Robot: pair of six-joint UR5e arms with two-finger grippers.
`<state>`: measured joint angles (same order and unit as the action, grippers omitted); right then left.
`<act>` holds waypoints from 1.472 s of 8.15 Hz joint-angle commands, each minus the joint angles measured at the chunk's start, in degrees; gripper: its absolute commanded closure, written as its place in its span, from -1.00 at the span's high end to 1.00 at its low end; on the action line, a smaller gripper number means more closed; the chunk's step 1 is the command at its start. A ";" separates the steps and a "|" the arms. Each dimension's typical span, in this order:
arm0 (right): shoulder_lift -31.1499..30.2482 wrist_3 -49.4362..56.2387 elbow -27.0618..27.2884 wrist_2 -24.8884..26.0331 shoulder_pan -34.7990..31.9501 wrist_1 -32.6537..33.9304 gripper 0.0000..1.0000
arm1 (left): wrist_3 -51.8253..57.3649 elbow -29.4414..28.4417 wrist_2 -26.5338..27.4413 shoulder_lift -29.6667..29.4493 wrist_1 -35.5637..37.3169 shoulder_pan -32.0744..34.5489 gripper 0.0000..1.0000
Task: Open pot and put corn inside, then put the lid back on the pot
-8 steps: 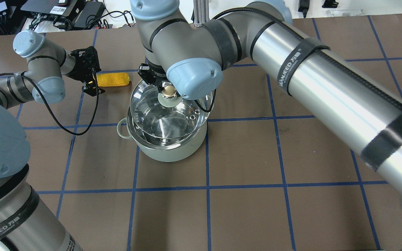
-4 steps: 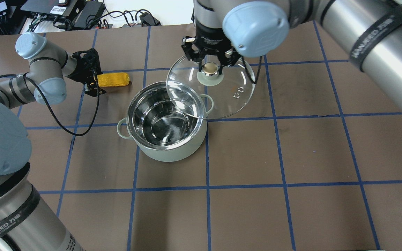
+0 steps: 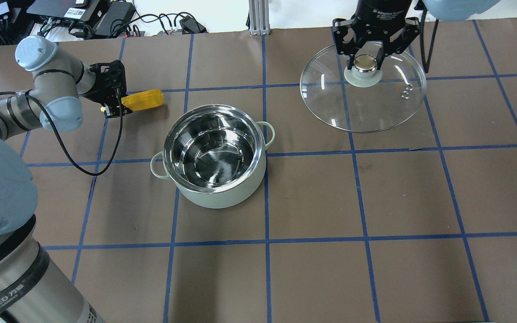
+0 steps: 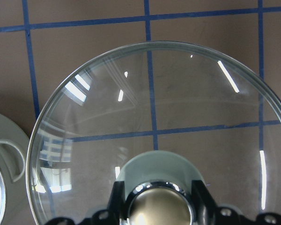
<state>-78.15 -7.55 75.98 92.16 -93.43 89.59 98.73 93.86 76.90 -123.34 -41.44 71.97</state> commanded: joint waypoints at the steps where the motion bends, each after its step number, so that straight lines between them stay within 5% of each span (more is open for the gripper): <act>1: -0.43 2.80 0.83 -0.39 2.72 -0.21 -0.79 | -0.55 0.00 1.14 10.44 -12.28 0.97 -1.00; 4: -0.43 4.47 1.01 -0.57 2.81 0.06 -0.79 | -6.59 0.26 5.45 24.08 -24.98 6.84 -1.00; 8: -0.43 4.47 1.01 -0.57 2.81 -0.03 -0.79 | -18.46 0.79 4.57 24.02 -24.56 21.08 -1.00; 12: -0.43 4.56 1.01 -0.66 2.81 -0.03 -0.79 | -17.53 6.14 3.09 21.91 -24.21 22.51 -1.00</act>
<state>-78.58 -3.02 76.99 91.54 -90.62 89.56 80.64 96.91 81.36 -100.99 -65.92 94.09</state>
